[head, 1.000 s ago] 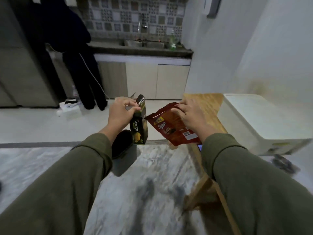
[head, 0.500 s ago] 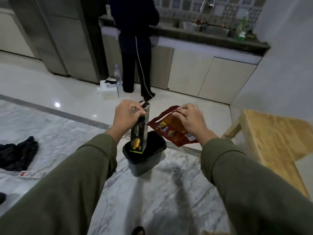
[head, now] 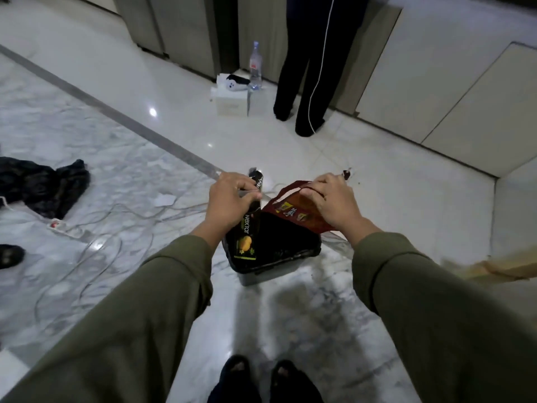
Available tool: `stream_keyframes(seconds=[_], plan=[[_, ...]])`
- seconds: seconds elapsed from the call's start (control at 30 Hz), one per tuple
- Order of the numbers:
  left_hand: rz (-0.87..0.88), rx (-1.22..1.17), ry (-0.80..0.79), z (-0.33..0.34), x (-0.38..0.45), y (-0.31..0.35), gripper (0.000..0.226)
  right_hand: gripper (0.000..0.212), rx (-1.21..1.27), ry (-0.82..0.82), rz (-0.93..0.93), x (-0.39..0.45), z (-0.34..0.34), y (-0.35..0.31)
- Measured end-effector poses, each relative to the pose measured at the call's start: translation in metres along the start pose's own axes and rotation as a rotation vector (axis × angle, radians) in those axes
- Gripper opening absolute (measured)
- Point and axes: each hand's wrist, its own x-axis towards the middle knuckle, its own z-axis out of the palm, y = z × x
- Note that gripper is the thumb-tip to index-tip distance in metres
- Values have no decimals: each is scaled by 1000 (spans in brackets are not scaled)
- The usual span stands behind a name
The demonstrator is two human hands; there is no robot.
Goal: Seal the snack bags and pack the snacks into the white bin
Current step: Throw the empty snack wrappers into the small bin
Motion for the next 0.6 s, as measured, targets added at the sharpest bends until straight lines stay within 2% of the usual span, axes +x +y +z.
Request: stream_keyframes(seconds=[0.2,0.4,0.5,0.6], plan=[[-39,5,-41,78,17,-86,9,31,29,-62,-20,37,99,49],[-49,60,-98,110,24,-140,15,38,11,-188,6,54,157,74],[-41,94,-104,104,29,-138,30,49,-5,-223,26,60,155,72],[-14,122,-178,84,34,-116,61,60,-40,-234,51,59,132,62]])
